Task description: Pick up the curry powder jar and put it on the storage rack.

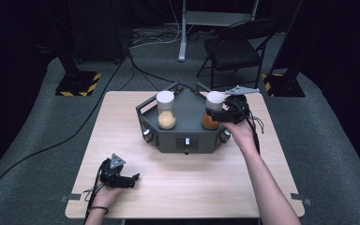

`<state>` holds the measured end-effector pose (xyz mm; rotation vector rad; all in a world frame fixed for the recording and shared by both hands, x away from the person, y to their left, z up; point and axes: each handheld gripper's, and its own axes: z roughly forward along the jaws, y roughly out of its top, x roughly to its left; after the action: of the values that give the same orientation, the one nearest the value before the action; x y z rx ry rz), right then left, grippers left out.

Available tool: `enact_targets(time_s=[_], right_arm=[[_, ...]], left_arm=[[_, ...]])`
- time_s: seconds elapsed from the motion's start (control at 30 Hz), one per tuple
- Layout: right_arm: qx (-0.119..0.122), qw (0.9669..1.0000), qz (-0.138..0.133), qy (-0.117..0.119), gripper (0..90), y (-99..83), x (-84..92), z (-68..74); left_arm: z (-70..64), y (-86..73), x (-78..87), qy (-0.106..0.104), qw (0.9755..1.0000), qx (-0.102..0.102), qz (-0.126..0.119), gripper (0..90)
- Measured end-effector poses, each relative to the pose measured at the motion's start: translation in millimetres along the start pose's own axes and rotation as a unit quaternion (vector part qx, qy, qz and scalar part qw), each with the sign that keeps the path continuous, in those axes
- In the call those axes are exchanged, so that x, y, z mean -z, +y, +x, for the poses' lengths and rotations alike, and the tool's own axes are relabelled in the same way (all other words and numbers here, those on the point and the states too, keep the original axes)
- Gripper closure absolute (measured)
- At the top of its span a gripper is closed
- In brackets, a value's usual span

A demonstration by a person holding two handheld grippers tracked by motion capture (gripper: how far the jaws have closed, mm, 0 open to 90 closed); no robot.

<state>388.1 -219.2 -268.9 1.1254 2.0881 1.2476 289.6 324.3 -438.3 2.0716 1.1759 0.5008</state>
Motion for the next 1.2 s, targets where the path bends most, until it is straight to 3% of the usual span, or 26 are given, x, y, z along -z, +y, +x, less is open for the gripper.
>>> enact_targets(time_s=[0.23,0.33,0.5,0.63,0.83,0.93,1.2], right_arm=[[-0.018,0.9998,0.0,0.002,0.4,-15.1,8.7,-6.3],[-0.024,0.9997,0.009,0.001,0.0,-19.2,12.1,-6.5],[-0.04,0.999,0.004,0.021,0.0,-30.9,19.1,-15.7],[-0.04,0.999,0.012,0.012,0.0,-35.9,22.9,-16.6],[-0.066,0.9973,0.03,0.005,0.0,-44.6,27.9,-23.1],[-0.076,0.9961,0.044,0.013,0.0,-47.4,28.5,-29.7],[-0.067,0.997,0.038,-0.006,0.0,-70.5,30.5,-29.8]], left_arm=[[0.0,0.1,0.0,0.0,1.0,0.0,0.0,3.2],[-0.1,0.3,-0.2,0.0,1.0,0.0,0.0,3.2],[-0.2,0.3,-0.2,0.0,1.0,0.0,0.0,3.2],[-0.2,0.3,-0.2,0.0,1.0,0.0,0.0,3.2],[-0.2,0.3,-0.2,0.0,1.0,0.0,0.0,3.2],[-0.2,0.3,-0.2,0.0,1.0,0.0,0.0,3.2],[-0.2,0.3,-0.2,0.0,1.0,0.0,0.0,3.2]])
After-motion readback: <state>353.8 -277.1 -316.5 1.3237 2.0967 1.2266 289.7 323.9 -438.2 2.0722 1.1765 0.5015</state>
